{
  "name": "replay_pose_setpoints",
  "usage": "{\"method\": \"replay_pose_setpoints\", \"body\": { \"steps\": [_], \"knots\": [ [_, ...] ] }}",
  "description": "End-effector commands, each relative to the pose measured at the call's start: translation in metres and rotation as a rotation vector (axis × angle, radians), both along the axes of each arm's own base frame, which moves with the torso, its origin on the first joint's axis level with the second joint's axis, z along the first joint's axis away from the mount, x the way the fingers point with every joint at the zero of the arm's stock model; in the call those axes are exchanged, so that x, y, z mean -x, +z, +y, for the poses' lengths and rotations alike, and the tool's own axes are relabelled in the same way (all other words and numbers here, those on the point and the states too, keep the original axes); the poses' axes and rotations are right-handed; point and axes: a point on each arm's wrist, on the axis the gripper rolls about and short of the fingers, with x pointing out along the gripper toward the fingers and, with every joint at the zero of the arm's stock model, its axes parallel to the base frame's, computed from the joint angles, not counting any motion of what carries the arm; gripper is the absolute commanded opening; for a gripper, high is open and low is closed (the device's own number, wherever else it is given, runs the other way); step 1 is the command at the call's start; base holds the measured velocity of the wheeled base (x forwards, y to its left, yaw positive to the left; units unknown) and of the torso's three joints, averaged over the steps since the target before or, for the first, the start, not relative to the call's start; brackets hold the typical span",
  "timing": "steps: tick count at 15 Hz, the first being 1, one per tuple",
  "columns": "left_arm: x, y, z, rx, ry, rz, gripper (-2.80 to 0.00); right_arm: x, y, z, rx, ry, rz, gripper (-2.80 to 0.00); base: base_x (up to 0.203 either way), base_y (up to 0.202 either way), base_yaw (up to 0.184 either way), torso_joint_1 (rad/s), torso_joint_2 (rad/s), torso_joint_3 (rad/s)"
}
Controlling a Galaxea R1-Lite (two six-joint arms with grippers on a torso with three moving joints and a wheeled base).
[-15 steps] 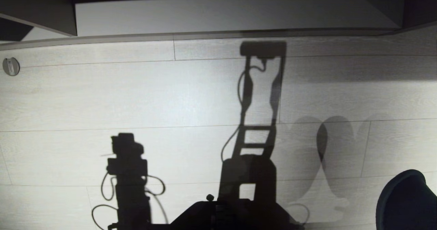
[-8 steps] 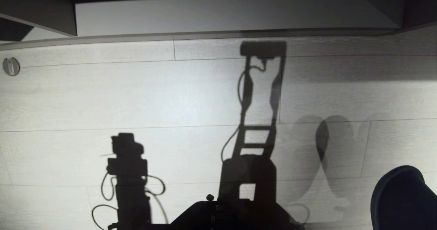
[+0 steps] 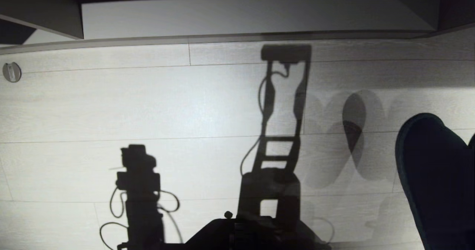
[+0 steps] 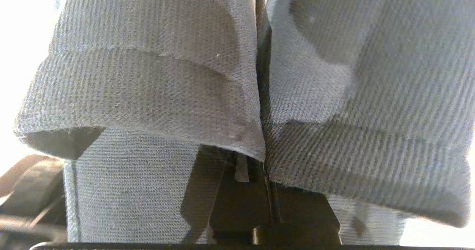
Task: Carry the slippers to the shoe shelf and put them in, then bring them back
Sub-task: Place the slippers into the shoe cabinet
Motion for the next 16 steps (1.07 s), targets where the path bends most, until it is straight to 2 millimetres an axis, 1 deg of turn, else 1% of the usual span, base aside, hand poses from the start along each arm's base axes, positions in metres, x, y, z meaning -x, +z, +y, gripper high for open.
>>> {"method": "replay_pose_setpoints", "body": {
  "steps": [1, 3, 5, 7, 9, 12, 14, 15, 16],
  "knots": [
    [0.0, 0.0, 0.0, 0.0, 0.0, -0.001, -2.8, -0.041, 0.006, 0.001, 0.02, 0.004, 0.103, -2.8, 0.0, 0.0, 0.0, 0.0, 0.0, 0.0],
    [0.0, 0.0, 0.0, 0.0, 0.0, -0.001, -2.8, -0.073, 0.014, 0.001, 0.021, 0.005, 0.069, -2.8, 0.0, 0.0, 0.0, 0.0, 0.0, 0.0],
    [0.0, 0.0, 0.0, 0.0, 0.0, -0.001, -2.8, -0.109, 0.027, 0.001, 0.021, 0.003, -0.026, -2.8, 0.0, 0.0, 0.0, 0.0, 0.0, 0.0],
    [0.0, 0.0, 0.0, 0.0, 0.0, -0.002, -2.8, -0.139, 0.048, 0.002, 0.021, 0.0, -0.178, -2.8, 0.0, 0.0, 0.0, 0.0, 0.0, 0.0],
    [0.0, 0.0, 0.0, 0.0, 0.0, -0.001, -2.8, -0.162, 0.074, 0.002, 0.023, -0.003, -0.321, -2.8, 0.0, 0.0, 0.0, 0.0, 0.0, 0.0],
    [0.0, 0.0, 0.0, 0.0, 0.0, -0.001, -2.8, -0.19, 0.099, 0.005, 0.021, -0.001, -0.437, -2.8, 0.0, 0.0, 0.0, 0.0, 0.0, 0.0],
    [0.0, 0.0, 0.0, 0.0, 0.001, -0.001, -2.8, -0.193, 0.101, 0.006, 0.022, 0.004, -0.451, -2.8, 0.0, 0.0, 0.0, 0.0, 0.0, 0.0],
    [0.0, 0.0, 0.0, 0.0, 0.0, -0.001, -2.8, -0.199, 0.106, 0.01, 0.021, 0.018, -0.462, -2.8, 0.0, 0.0, 0.0, 0.0, 0.0, 0.0],
    [0.0, 0.0, 0.0, 0.0, 0.0, -0.001, -2.8, -0.208, 0.118, 0.016, 0.016, 0.033, -0.501, -2.8, 0.0, 0.0, 0.0, 0.0, 0.0, 0.0]
  ]
}}
